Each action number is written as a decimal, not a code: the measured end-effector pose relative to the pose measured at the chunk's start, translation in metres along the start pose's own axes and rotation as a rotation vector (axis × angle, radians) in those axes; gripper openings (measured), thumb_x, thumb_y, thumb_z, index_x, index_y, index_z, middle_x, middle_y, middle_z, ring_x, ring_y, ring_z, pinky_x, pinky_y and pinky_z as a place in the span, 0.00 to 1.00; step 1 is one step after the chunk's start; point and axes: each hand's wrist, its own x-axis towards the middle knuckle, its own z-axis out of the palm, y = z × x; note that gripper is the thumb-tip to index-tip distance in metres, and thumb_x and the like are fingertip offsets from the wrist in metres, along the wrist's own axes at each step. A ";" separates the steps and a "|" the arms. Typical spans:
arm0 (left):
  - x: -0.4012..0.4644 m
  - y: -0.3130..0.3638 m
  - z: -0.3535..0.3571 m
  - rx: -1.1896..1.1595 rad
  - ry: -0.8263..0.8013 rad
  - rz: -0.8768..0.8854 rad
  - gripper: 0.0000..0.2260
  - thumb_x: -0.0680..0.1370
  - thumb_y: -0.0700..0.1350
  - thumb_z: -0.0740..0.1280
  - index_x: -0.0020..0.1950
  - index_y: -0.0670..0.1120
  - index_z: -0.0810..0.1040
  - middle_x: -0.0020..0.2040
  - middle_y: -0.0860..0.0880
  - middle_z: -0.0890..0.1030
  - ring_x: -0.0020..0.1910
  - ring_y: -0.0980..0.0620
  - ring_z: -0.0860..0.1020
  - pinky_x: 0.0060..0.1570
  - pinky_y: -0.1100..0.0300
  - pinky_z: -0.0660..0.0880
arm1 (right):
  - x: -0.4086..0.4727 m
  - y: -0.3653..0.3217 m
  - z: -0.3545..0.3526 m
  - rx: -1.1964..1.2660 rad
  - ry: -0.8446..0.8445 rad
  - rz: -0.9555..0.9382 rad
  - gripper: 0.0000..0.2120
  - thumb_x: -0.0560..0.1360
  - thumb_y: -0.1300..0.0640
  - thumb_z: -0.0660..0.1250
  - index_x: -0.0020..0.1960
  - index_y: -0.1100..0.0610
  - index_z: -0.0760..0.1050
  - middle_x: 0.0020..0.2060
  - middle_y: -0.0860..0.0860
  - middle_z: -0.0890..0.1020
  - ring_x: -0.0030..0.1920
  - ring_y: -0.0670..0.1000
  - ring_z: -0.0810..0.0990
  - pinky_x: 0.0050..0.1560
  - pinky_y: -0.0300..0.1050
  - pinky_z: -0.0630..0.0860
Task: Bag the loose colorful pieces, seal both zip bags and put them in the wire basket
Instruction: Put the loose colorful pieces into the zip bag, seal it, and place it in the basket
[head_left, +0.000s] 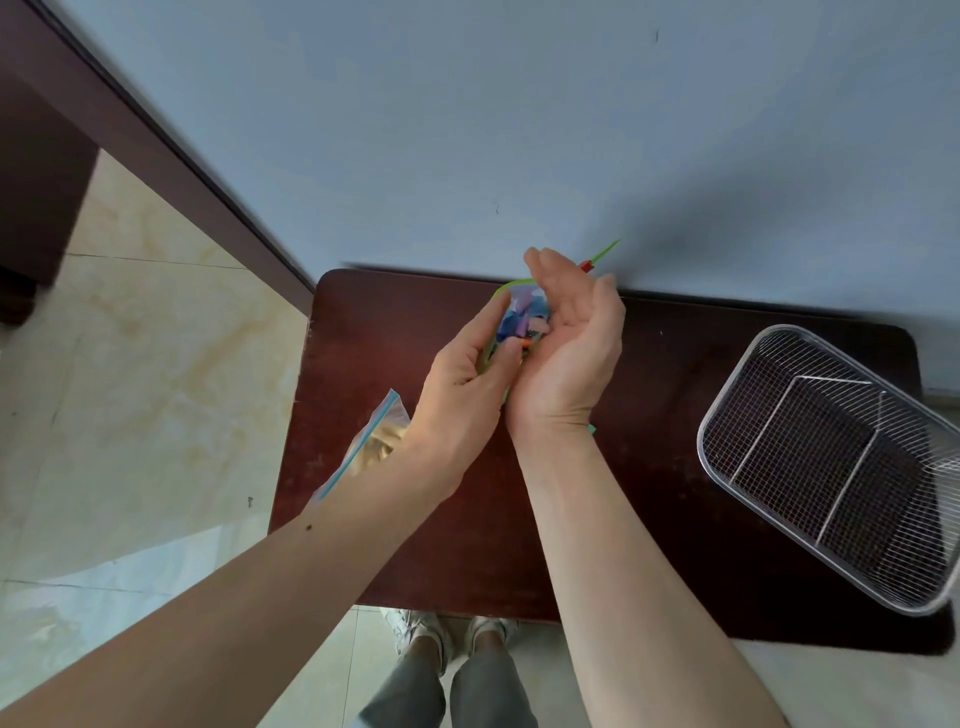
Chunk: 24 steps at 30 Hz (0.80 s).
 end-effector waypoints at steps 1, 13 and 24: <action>0.000 0.000 0.000 -0.003 0.003 -0.007 0.20 0.82 0.40 0.60 0.73 0.52 0.67 0.61 0.65 0.76 0.62 0.70 0.73 0.66 0.68 0.68 | -0.005 0.004 0.002 0.118 0.043 -0.084 0.27 0.81 0.48 0.51 0.33 0.46 0.84 0.36 0.41 0.86 0.63 0.51 0.76 0.65 0.47 0.67; 0.002 -0.001 -0.003 -0.039 0.023 -0.037 0.20 0.82 0.41 0.60 0.74 0.50 0.68 0.66 0.60 0.75 0.67 0.64 0.72 0.72 0.60 0.66 | -0.024 0.014 -0.010 0.353 0.215 -0.302 0.19 0.81 0.52 0.53 0.48 0.59 0.81 0.48 0.55 0.85 0.55 0.49 0.82 0.57 0.38 0.75; 0.007 -0.005 0.006 0.018 0.033 0.027 0.20 0.82 0.43 0.60 0.74 0.51 0.66 0.71 0.59 0.71 0.72 0.63 0.66 0.72 0.64 0.62 | -0.043 0.119 -0.110 -0.338 0.460 -0.227 0.13 0.79 0.59 0.64 0.63 0.58 0.78 0.61 0.51 0.79 0.56 0.38 0.79 0.49 0.32 0.78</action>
